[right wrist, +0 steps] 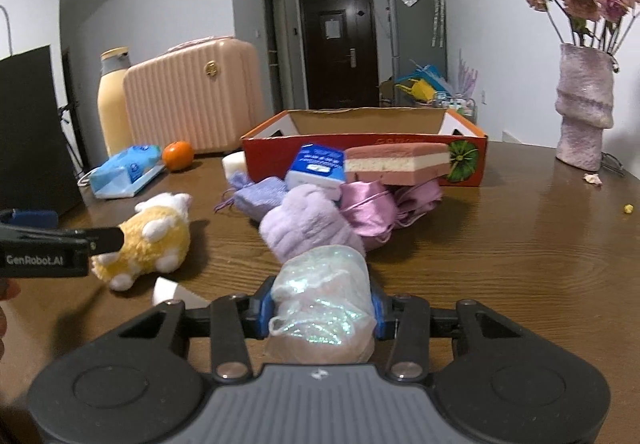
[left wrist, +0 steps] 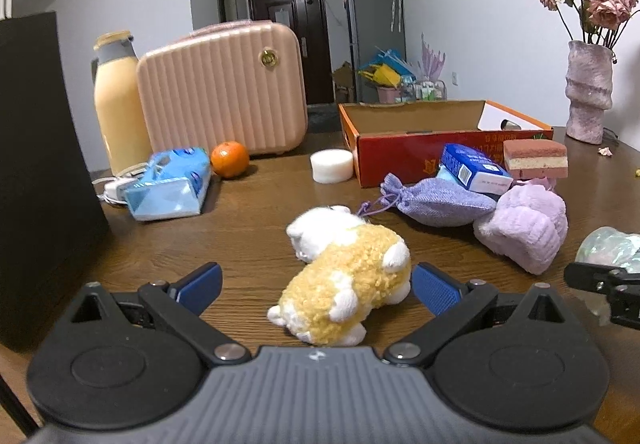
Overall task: Organize soft objects
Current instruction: 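Grasp the yellow-white plush toy with the left gripper while the right gripper holds the bundle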
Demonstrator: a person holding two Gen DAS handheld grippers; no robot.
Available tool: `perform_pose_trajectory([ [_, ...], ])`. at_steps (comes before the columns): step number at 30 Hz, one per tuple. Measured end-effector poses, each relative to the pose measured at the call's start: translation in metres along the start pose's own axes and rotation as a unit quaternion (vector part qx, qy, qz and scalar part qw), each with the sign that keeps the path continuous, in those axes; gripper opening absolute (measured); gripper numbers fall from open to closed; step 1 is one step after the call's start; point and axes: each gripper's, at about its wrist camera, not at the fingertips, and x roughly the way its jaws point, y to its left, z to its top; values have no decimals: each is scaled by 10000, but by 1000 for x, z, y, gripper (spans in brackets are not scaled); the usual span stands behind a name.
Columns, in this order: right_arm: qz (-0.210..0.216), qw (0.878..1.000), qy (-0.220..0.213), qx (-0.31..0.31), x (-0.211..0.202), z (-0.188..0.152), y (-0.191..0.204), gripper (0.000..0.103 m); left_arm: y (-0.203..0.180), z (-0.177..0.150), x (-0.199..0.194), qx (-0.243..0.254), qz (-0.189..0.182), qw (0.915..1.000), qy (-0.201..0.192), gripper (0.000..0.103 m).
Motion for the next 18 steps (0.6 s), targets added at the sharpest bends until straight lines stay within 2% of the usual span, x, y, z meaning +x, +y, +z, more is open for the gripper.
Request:
perform_pose_trajectory([
  [7, -189, 9996, -56, 180, 1, 2, -10, 43, 1, 3, 26, -131, -225, 9989, 386, 103],
  [18, -426, 9984, -43, 363, 5, 3, -22, 43, -9, 5, 62, -93, -321, 9974, 635, 103],
])
